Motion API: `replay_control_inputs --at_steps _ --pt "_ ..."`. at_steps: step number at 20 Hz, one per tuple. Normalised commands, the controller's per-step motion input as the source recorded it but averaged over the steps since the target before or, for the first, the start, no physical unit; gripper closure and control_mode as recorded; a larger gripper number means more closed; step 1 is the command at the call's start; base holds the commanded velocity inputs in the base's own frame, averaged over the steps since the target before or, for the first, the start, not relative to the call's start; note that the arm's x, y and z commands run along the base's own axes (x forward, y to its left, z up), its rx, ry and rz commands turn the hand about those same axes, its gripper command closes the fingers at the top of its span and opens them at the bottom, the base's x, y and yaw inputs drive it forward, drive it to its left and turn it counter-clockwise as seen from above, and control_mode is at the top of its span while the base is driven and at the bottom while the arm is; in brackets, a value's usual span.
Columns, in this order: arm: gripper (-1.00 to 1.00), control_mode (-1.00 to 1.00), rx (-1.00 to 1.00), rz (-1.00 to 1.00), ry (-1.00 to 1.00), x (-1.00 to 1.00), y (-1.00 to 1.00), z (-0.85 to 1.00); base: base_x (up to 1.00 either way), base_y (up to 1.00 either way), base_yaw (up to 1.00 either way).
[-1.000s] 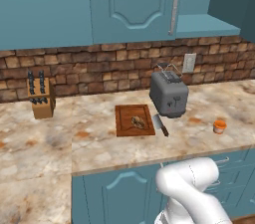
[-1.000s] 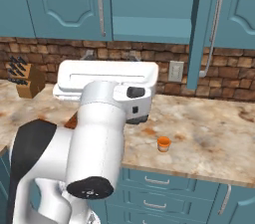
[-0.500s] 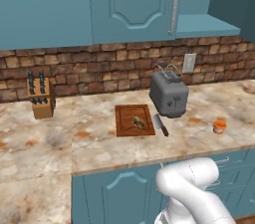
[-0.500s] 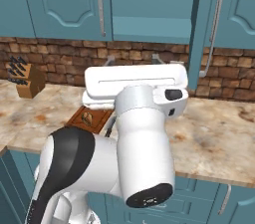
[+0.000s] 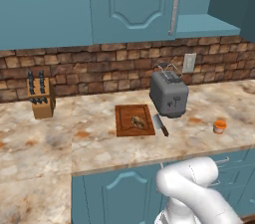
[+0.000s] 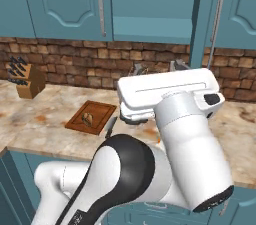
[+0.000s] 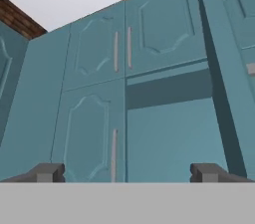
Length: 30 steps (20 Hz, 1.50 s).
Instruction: Pick the bread, place it on the cutting board, pick the jam, place it on the counter, and close the cabinet.
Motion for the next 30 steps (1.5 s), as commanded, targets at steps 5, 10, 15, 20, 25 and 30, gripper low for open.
replay_control_inputs --at_steps 5,10,15,20,25,30 --pt "-1.00 -1.00 0.00 0.08 0.00 0.18 -0.37 -0.11 0.00 0.00 0.00" --pt "-1.00 -1.00 0.00 0.07 0.00 0.24 -0.36 -0.12 0.00 0.00 0.00" --pt "-1.00 -1.00 0.00 0.07 0.00 0.19 -0.37 -0.12 0.00 0.00 0.00" --pt "-1.00 -1.00 0.00 0.06 0.00 0.22 -0.34 -0.11 0.00 0.00 0.00" --pt "-1.00 -1.00 0.00 0.06 0.00 0.27 -0.33 -0.13 0.00 0.00 0.00" --pt "-1.00 -1.00 0.00 0.05 0.00 0.34 -0.33 -0.11 0.00 0.00 0.00"
